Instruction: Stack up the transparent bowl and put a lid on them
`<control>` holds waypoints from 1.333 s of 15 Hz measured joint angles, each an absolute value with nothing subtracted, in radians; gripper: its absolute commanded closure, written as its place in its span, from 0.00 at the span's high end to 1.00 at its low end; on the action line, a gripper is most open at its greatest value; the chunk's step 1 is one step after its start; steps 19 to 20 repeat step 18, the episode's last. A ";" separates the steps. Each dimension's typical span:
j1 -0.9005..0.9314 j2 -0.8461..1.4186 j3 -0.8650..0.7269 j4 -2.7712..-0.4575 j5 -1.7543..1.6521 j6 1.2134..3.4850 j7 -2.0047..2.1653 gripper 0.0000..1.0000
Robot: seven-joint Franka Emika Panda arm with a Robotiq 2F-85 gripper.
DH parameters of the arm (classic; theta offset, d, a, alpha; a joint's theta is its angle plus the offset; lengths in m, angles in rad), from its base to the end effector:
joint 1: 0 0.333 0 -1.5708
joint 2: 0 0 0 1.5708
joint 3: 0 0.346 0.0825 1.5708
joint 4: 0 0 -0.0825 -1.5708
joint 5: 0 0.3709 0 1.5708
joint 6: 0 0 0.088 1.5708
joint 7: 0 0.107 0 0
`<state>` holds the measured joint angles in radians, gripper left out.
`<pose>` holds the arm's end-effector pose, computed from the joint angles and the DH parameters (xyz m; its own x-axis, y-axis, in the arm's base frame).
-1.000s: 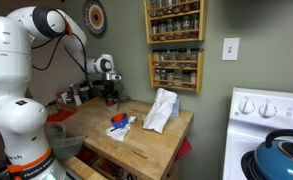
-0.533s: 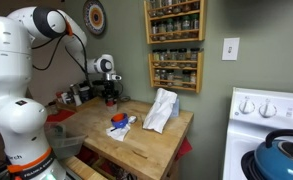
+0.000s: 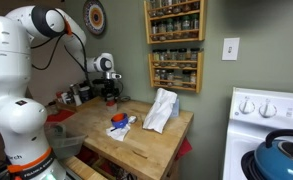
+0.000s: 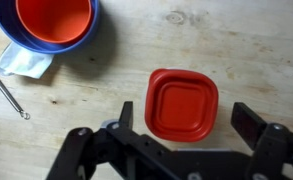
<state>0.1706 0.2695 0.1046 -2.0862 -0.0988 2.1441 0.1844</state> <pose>0.5367 0.1455 0.3185 0.9701 0.1408 -0.1977 0.1591 -0.9840 0.0798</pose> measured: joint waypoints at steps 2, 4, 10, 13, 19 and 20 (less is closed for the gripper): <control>0.171 0.249 0.105 -2.086 -0.096 2.144 0.180 1.00; 0.171 0.213 0.106 -2.090 -0.094 2.144 0.169 1.00; 0.171 0.007 0.126 -2.156 -0.077 2.146 0.159 1.00; 0.173 -0.121 0.144 -2.216 -0.054 2.146 0.159 1.00; 0.178 -0.279 0.168 -2.303 -0.024 2.146 0.160 1.00; 0.178 -0.279 0.168 -2.303 -0.024 2.146 0.160 1.00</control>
